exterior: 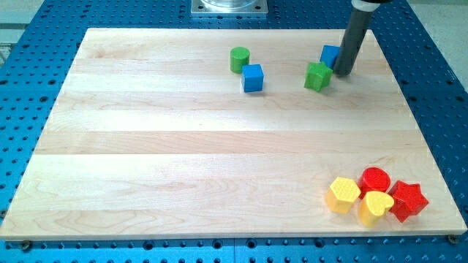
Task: Move the green star to the bottom left of the triangle
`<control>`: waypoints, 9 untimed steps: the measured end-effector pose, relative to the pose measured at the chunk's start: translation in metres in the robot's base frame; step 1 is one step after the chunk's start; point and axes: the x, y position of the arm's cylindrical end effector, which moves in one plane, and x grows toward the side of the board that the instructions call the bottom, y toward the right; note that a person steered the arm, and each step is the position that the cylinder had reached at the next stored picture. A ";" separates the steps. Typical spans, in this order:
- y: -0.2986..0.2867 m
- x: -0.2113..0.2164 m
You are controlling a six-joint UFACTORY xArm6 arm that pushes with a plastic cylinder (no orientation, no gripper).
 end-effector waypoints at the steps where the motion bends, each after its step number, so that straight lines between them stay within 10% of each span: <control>1: -0.024 -0.003; 4: 0.012 -0.040; 5: -0.036 0.058; 9: -0.076 0.028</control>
